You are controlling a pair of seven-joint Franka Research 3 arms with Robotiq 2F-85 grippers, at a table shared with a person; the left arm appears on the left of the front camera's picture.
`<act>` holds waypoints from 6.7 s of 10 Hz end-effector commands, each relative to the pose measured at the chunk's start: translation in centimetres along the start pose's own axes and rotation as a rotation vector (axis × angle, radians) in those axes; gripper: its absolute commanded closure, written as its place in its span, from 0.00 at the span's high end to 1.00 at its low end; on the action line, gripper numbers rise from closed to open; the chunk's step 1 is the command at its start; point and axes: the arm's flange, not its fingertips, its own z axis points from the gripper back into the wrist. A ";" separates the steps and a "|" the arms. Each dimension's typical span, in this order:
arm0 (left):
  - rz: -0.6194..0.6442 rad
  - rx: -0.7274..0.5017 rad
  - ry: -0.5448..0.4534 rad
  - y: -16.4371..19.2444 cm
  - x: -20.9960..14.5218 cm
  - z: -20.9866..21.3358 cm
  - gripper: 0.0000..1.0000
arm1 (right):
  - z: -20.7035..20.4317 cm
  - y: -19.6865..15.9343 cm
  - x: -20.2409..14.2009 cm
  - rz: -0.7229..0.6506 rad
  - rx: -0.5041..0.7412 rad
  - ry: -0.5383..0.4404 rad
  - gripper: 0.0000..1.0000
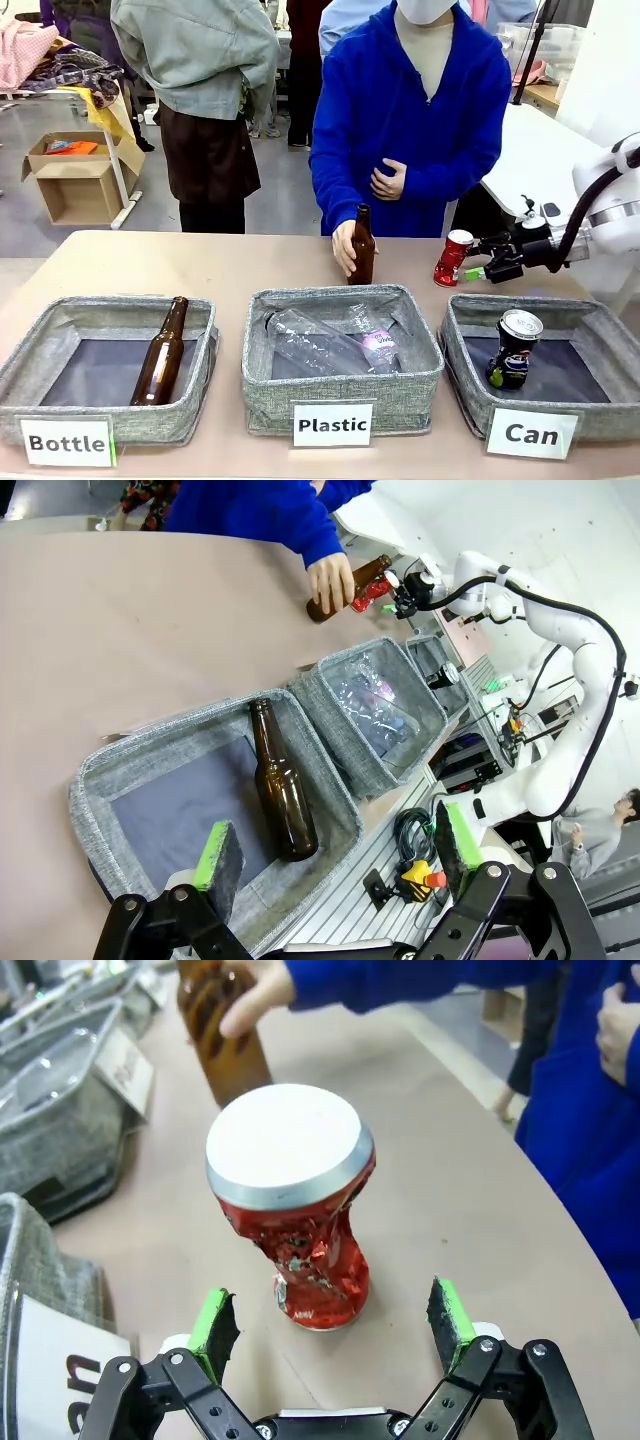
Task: Sort the can waste into the basket.
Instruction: Pick up the can waste from the table and place it in the right Fabric basket.
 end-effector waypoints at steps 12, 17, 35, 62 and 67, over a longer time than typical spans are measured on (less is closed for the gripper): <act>-0.212 -0.138 -0.139 -8.6 -4.4 10.0 1.00 | -2.5 -1.5 0.8 -0.044 0.130 -0.163 1.00; -0.258 -0.197 -0.119 -7.7 -7.0 13.2 1.00 | -2.5 -1.5 0.7 -0.029 0.179 -0.157 0.00; -0.185 -0.293 0.439 -8.0 -3.8 -9.0 1.00 | 12.7 24.4 12.4 0.056 0.398 0.758 0.00; -0.185 -0.293 0.439 -8.0 -3.8 -9.0 1.00 | 14.9 25.0 8.4 -0.902 -0.028 -0.212 1.00; -0.185 -0.293 0.439 -8.0 -3.8 -9.0 1.00 | 15.6 23.7 7.5 -0.885 0.034 -0.205 1.00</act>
